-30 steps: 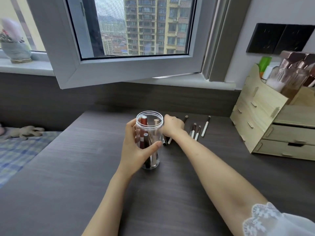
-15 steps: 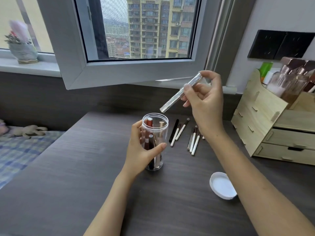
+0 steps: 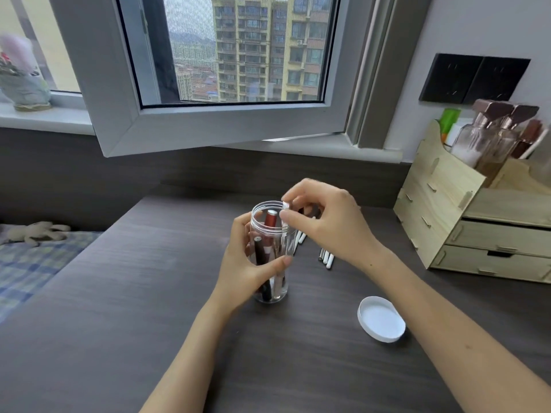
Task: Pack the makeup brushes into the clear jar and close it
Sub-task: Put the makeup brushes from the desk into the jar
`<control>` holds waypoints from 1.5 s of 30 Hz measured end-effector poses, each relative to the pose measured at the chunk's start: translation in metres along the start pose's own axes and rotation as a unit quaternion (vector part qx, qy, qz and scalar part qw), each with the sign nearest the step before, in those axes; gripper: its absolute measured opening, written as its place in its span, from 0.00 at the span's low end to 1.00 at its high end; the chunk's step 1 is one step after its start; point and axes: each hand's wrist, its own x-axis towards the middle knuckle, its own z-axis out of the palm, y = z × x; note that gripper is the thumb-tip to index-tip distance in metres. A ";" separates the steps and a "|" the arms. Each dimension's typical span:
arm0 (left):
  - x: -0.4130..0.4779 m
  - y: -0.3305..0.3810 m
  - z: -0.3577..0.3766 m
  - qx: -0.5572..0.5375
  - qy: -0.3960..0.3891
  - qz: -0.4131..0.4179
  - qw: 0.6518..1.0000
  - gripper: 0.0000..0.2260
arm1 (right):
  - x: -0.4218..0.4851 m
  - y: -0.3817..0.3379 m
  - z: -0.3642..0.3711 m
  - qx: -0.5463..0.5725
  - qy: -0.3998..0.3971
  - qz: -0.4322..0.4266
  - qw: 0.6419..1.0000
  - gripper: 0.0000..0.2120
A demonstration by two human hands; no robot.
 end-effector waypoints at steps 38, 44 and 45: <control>0.005 -0.004 -0.005 -0.008 0.031 -0.025 0.999 0.32 | 0.061 0.054 0.008 0.296 0.128 0.153 0.934 0.05; -0.002 -0.001 0.002 -0.003 0.005 -0.013 1.000 0.31 | 0.017 0.004 -0.018 0.235 0.175 -0.015 0.956 0.20; -0.003 0.000 0.003 -0.004 0.002 -0.013 1.000 0.31 | 0.013 0.000 -0.020 0.220 0.198 -0.041 0.954 0.20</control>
